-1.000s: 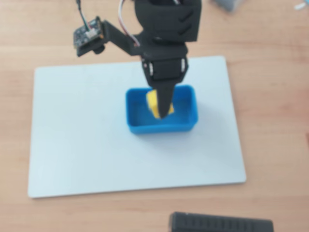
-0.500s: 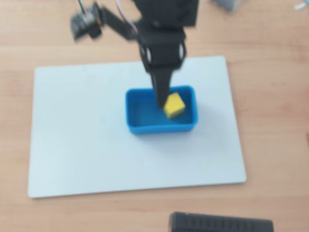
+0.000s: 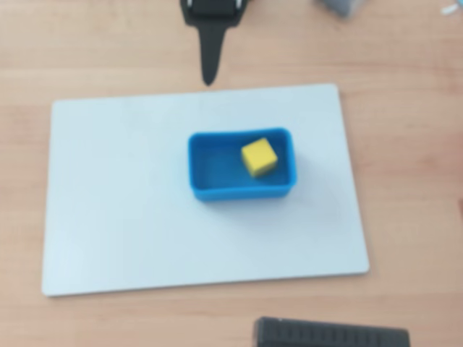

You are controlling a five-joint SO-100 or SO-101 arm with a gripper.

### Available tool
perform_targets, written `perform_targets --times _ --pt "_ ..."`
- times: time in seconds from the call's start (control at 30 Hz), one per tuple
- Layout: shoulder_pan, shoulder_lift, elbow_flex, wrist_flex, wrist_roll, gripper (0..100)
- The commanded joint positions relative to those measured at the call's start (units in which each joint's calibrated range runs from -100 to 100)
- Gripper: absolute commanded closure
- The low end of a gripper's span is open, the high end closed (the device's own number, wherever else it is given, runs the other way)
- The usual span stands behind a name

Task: Pick up yellow cube and drop it in the blue rectangular bin

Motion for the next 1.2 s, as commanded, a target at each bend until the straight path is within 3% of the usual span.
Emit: perform_targets --times 0.0,0.4,1.17 --pt "0.8 -14.6 11.1 -5.9 0.0 100" --pt "0.0 -40.9 37.9 -12.3 1.5 100" --pt "-0.3 -51.4 45.2 -9.9 1.7 100"
